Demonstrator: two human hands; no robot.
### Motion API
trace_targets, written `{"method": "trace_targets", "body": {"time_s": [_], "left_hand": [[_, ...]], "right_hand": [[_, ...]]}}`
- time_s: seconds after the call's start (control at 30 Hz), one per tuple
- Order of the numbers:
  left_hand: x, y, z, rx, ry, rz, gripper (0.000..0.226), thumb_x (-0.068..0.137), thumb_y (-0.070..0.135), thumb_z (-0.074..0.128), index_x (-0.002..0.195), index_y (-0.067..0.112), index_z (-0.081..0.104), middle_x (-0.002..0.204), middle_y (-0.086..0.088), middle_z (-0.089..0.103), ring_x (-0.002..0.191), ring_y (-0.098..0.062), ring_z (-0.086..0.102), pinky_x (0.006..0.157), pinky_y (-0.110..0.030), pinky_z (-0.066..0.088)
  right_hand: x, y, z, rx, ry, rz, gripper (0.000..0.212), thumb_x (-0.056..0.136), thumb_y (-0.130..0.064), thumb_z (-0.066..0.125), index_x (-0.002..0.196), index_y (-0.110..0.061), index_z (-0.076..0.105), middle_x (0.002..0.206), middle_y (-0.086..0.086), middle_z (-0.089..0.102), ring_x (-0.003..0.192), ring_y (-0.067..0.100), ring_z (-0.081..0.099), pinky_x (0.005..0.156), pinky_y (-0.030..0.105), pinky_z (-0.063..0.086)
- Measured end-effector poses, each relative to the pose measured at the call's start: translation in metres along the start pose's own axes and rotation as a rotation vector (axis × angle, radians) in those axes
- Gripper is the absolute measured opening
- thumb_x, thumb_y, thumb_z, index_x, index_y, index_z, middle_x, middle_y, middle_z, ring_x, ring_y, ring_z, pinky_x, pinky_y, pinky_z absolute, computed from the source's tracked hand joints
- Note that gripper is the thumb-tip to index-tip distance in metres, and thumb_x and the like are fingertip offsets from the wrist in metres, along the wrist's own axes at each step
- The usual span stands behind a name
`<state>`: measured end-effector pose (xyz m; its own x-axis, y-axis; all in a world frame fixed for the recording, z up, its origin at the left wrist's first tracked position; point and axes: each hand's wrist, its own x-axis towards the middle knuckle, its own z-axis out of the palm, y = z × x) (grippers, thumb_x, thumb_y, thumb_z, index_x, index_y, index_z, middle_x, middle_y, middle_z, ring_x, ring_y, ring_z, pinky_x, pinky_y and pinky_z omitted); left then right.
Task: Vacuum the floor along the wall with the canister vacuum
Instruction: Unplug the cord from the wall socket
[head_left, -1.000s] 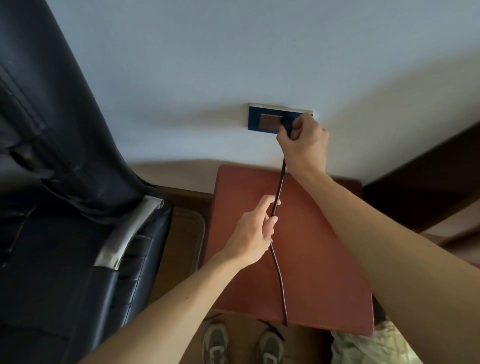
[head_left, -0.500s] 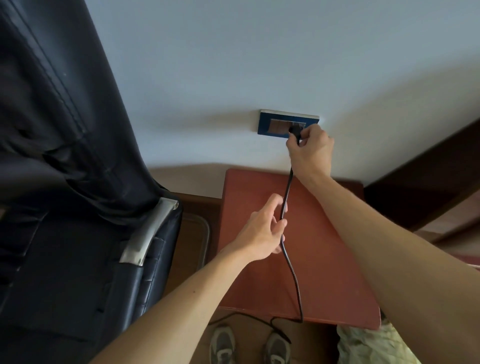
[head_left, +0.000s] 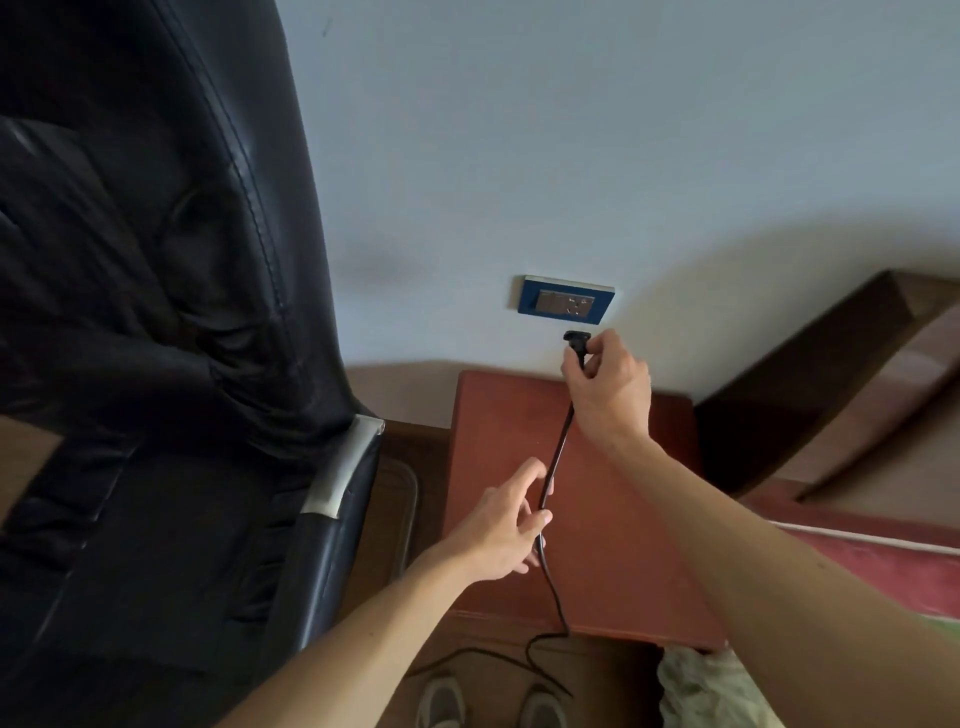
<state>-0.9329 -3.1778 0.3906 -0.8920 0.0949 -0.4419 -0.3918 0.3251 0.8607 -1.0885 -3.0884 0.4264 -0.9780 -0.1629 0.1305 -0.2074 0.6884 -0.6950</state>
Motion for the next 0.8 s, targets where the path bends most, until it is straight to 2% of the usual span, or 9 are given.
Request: {"method": "trace_targets", "body": {"time_s": [0.27, 0.43, 0.53, 0.67, 0.8], "left_hand": [[-0.041, 0.057, -0.010, 0.046, 0.151, 0.064, 0.020, 0.102, 0.019, 0.051, 0.110, 0.033, 0.039, 0.078, -0.004, 0.060, 0.075, -0.028, 0.073, 0.063, -0.042, 0.063], [-0.071, 0.104, -0.010, 0.070, 0.280, 0.084, 0.025, 0.102, 0.022, 0.051, 0.107, 0.041, 0.036, 0.076, -0.001, 0.057, 0.072, -0.026, 0.073, 0.062, -0.042, 0.063], [-0.096, 0.135, -0.009, 0.068, 0.355, 0.093, 0.018, 0.102, 0.022, 0.050, 0.109, 0.035, 0.040, 0.077, -0.002, 0.058, 0.072, -0.028, 0.072, 0.064, -0.042, 0.063], [-0.139, 0.174, -0.002, 0.092, 0.459, 0.119, 0.015, 0.103, 0.019, 0.048, 0.114, 0.025, 0.040, 0.077, -0.005, 0.055, 0.072, -0.031, 0.071, 0.066, -0.047, 0.062], [-0.188, 0.203, 0.007, 0.122, 0.537, 0.122, 0.018, 0.103, 0.019, 0.048, 0.112, 0.031, 0.038, 0.079, -0.008, 0.056, 0.069, -0.028, 0.069, 0.067, -0.047, 0.061]], "right_hand": [[0.005, -0.070, -0.066, 0.025, -0.003, -0.144, 0.019, 0.090, -0.025, 0.065, 0.089, -0.010, 0.054, 0.063, -0.002, 0.055, 0.062, 0.028, 0.055, 0.060, 0.038, 0.045], [0.005, -0.120, -0.113, 0.066, -0.019, -0.252, 0.017, 0.092, -0.023, 0.063, 0.087, -0.011, 0.051, 0.053, -0.008, 0.049, 0.056, 0.027, 0.051, 0.056, 0.036, 0.041], [-0.004, -0.151, -0.145, 0.109, -0.023, -0.323, 0.016, 0.092, -0.023, 0.062, 0.087, -0.014, 0.050, 0.050, -0.009, 0.048, 0.052, 0.022, 0.049, 0.055, 0.036, 0.040], [-0.026, -0.190, -0.191, 0.157, -0.033, -0.429, 0.017, 0.093, -0.026, 0.060, 0.090, -0.011, 0.052, 0.052, -0.004, 0.050, 0.056, 0.029, 0.054, 0.056, 0.040, 0.044], [-0.052, -0.222, -0.231, 0.179, -0.065, -0.539, 0.018, 0.094, -0.026, 0.060, 0.089, -0.011, 0.051, 0.054, -0.002, 0.050, 0.059, 0.032, 0.054, 0.057, 0.041, 0.045]]}}
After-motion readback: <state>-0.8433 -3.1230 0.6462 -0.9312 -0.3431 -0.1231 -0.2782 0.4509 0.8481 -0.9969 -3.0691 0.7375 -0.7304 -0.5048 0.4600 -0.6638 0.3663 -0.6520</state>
